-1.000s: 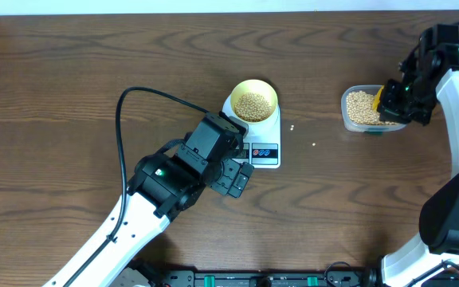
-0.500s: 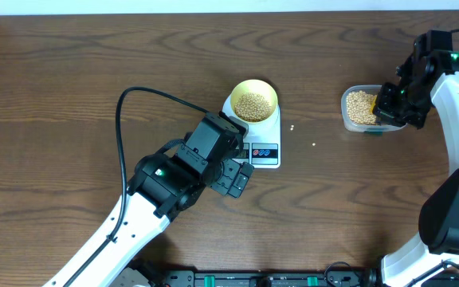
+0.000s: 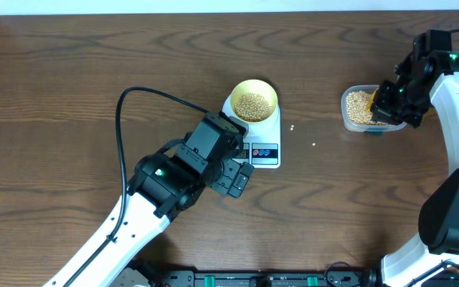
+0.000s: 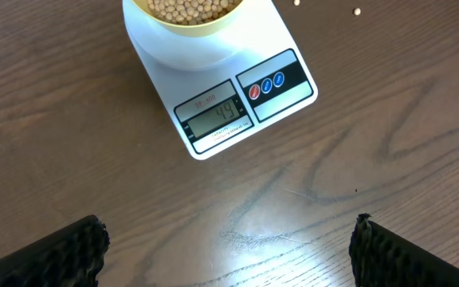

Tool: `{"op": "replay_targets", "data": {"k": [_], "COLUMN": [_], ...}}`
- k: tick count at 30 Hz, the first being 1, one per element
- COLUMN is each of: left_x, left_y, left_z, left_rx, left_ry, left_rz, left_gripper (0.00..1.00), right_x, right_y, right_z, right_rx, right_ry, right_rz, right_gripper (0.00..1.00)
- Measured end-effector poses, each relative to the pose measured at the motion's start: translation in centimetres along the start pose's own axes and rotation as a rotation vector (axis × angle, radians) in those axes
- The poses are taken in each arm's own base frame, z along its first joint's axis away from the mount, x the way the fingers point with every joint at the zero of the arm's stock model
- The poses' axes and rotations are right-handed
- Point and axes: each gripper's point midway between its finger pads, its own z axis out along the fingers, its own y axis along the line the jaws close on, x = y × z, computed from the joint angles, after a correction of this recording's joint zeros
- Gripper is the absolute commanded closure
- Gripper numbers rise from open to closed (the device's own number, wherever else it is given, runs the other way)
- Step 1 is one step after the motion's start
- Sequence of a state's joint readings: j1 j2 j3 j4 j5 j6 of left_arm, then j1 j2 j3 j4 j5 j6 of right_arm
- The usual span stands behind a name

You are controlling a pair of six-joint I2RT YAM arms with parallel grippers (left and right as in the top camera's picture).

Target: Scoop item into bowl and weigh 50g on scale

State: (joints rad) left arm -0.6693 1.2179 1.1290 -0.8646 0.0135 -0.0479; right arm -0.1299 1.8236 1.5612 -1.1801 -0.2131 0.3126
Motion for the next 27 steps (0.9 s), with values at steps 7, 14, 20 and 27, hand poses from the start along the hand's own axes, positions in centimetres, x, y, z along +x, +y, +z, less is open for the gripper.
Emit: {"op": "replay_targets", "data": {"k": [7, 14, 20, 27], "left_x": [0.0, 0.0, 0.0, 0.0], "left_y": [0.0, 0.0, 0.0, 0.0], "left_z": [0.0, 0.0, 0.0, 0.0], "left_rx": [0.0, 0.0, 0.0, 0.0], "left_ry": [0.0, 0.0, 0.0, 0.0], "left_rz": [0.0, 0.0, 0.0, 0.0], "left_gripper": [0.01, 0.01, 0.01, 0.01], "right_x": [0.2, 1.0, 0.9, 1.0], "right_y": [0.5, 0.4, 0.7, 1.0], "right_z": [0.1, 1.0, 1.1, 1.1], "right_rx": [-0.015, -0.026, -0.043, -0.062], "right_ry": [0.009, 0.036, 0.035, 0.041], "right_rz": [0.009, 0.025, 0.037, 0.045], "right_gripper": [0.99, 0.99, 0.99, 0.99]}}
